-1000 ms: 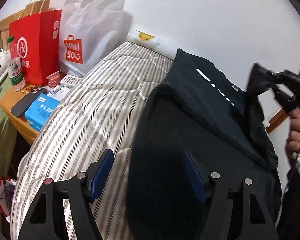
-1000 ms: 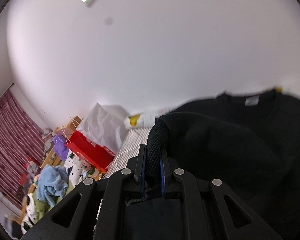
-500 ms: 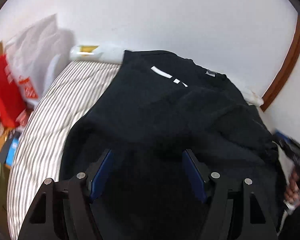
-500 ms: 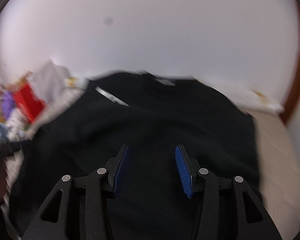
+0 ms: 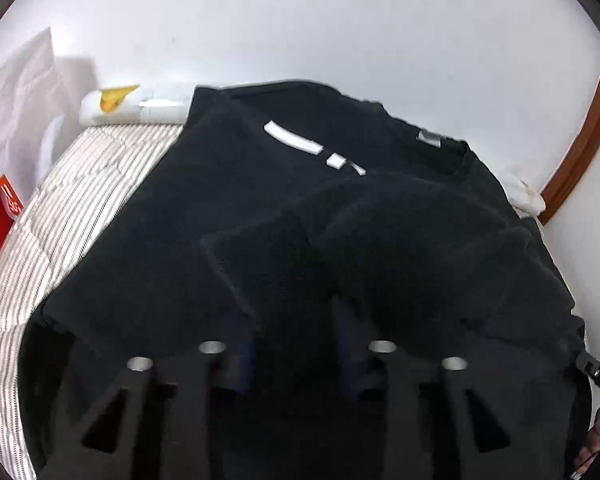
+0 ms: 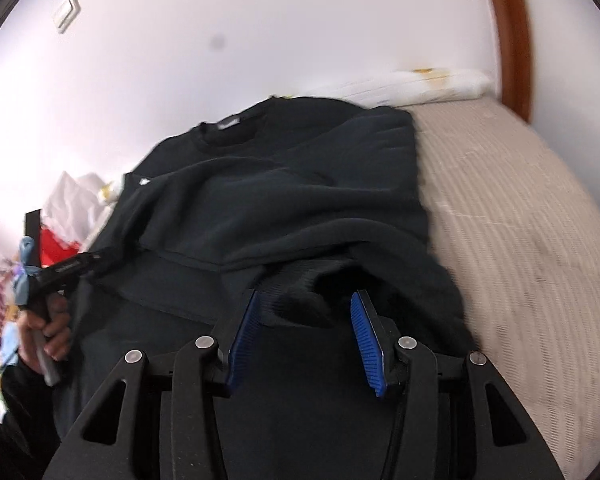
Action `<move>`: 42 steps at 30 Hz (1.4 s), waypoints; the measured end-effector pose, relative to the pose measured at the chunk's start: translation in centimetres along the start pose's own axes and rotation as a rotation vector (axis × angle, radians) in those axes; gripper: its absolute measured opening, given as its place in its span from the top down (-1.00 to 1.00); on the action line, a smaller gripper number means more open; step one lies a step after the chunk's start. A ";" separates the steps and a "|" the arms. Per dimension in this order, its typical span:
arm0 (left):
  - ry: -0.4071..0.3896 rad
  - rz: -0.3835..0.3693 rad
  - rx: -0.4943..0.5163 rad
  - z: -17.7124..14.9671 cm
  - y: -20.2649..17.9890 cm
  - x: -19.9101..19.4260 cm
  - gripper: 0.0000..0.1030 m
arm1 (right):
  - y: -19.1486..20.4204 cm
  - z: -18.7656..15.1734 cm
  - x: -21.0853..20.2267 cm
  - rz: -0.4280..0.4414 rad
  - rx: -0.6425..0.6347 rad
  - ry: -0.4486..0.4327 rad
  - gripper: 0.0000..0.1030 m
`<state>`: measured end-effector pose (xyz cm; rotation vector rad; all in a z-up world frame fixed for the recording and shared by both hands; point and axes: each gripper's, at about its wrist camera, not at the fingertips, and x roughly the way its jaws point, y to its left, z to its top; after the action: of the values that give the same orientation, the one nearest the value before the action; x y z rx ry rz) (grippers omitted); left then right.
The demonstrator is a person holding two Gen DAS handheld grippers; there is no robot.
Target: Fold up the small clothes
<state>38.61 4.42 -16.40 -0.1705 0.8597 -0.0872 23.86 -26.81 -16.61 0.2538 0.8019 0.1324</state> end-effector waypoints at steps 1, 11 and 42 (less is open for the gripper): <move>-0.001 0.007 0.000 0.3 0.0 0.0 0.87 | 0.4 0.2 0.7 0.001 -0.003 0.006 0.08; -0.176 -0.127 -0.113 6.0 4.3 -6.6 0.89 | 0.4 1.1 2.8 -0.150 -0.017 0.014 0.77; -0.084 0.121 0.081 -1.3 4.9 -1.6 -0.14 | 1.0 0.8 3.5 -0.272 -0.043 -0.094 0.28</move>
<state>36.62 9.31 -17.00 -0.0456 0.7798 -0.0012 26.77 -25.23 -18.22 0.1072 0.7321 -0.1174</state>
